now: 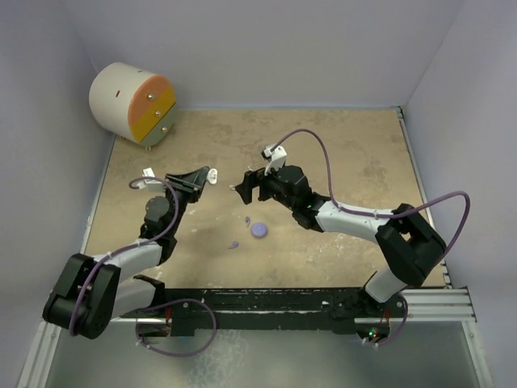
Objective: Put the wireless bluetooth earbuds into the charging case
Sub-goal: Adjust the earbud at the center of the board.
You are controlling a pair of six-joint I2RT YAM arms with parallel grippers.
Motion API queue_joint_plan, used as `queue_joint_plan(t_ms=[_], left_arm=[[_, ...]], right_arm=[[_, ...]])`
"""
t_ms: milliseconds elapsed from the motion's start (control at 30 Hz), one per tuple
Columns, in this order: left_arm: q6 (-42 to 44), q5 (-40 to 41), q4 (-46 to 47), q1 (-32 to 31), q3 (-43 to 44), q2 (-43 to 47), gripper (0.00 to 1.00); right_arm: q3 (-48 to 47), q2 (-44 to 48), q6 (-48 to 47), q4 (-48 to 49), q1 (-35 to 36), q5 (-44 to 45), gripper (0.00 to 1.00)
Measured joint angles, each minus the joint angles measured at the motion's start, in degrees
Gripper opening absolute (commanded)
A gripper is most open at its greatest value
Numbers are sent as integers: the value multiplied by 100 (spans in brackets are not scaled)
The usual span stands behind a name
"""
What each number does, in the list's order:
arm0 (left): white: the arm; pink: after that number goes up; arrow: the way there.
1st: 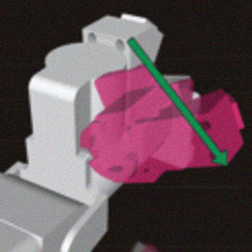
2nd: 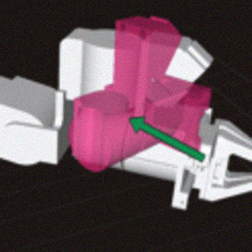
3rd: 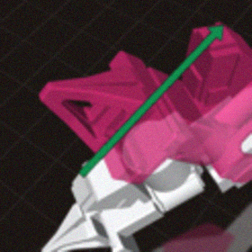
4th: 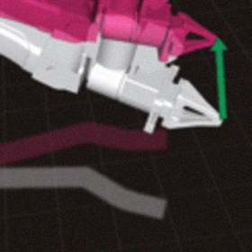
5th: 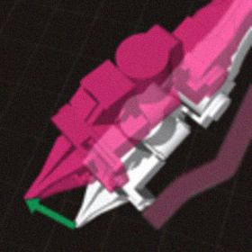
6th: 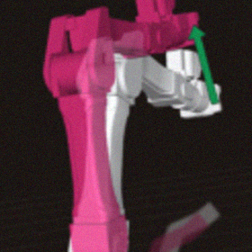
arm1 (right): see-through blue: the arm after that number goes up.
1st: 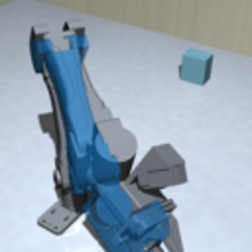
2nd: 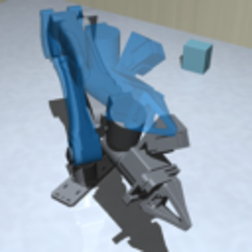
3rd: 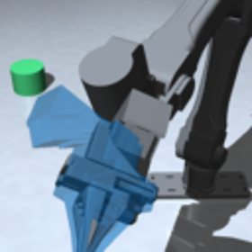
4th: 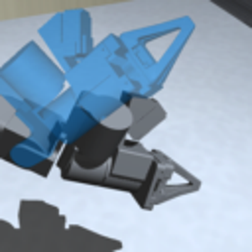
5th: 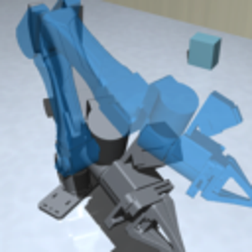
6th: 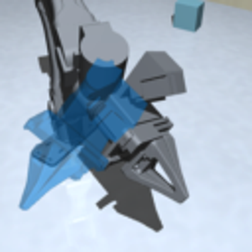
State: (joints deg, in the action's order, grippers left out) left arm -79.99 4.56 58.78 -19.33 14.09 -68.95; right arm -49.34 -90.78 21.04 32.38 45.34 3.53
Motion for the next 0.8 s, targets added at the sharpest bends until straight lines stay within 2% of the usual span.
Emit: queue_joint_plan(t_ms=[167,500,800], left_arm=[[-20,-136,-455,380,-2,367,0],[-398,-748,-522,1056,-498,402,0],[-509,-1174,-531,1495,-634,693,0]], right_arm=[[-219,-201,-114,-111,2,22,93],[-2490,-2177,-481,-1268,15,393,78],[-3331,-2964,-577,-2061,20,483,67]])
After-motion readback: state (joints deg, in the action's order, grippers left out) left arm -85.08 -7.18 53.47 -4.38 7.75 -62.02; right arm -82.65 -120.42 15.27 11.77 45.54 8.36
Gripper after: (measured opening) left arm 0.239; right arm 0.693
